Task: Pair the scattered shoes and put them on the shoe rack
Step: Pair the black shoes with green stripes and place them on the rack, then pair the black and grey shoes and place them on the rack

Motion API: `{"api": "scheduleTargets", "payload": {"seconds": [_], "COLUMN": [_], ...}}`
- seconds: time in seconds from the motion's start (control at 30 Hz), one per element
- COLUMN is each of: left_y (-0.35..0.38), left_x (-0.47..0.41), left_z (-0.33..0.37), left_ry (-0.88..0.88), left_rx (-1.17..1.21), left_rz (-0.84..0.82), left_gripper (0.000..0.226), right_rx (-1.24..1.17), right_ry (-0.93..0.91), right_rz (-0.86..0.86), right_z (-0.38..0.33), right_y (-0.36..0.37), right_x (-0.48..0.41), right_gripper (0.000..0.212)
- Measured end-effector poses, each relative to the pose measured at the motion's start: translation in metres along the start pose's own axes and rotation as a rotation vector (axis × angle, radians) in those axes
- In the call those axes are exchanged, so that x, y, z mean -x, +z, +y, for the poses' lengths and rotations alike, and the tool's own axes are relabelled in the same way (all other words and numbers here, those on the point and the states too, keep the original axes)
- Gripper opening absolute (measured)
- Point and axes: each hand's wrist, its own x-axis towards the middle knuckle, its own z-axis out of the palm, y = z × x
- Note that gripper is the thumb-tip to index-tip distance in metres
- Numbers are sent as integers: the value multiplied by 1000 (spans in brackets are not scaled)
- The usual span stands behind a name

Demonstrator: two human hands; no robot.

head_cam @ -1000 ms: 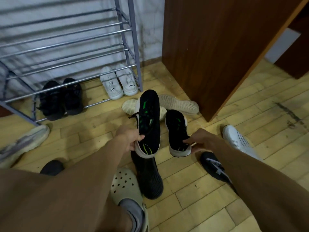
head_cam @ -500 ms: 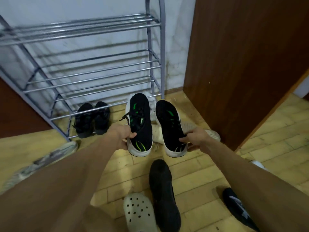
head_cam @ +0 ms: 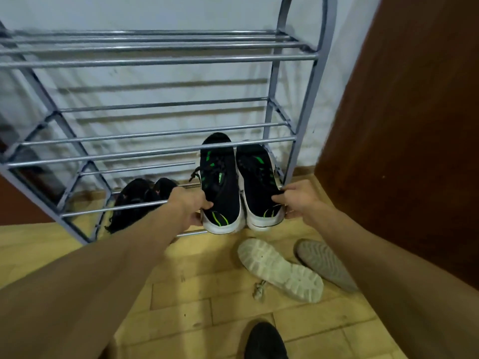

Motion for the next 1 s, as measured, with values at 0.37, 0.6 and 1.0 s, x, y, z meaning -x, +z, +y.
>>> {"api": "scheduleTargets", "payload": {"seconds": [0.37, 0.6, 1.0], "left_y": [21, 28, 58], "left_x": [-70, -60, 97], "left_z": [33, 15, -65], "left_ry": [-2, 87, 258], "left_rx": [52, 36, -561], "left_rz": [-57, 19, -265], "left_gripper": [15, 13, 33], "right_rx": [-161, -183, -37], "right_ry": [49, 24, 176], "right_rz": [110, 42, -60], "right_z": [-8, -1, 117], "right_y": [32, 30, -13], "right_x": [-79, -69, 73], "right_gripper": [29, 39, 57]}}
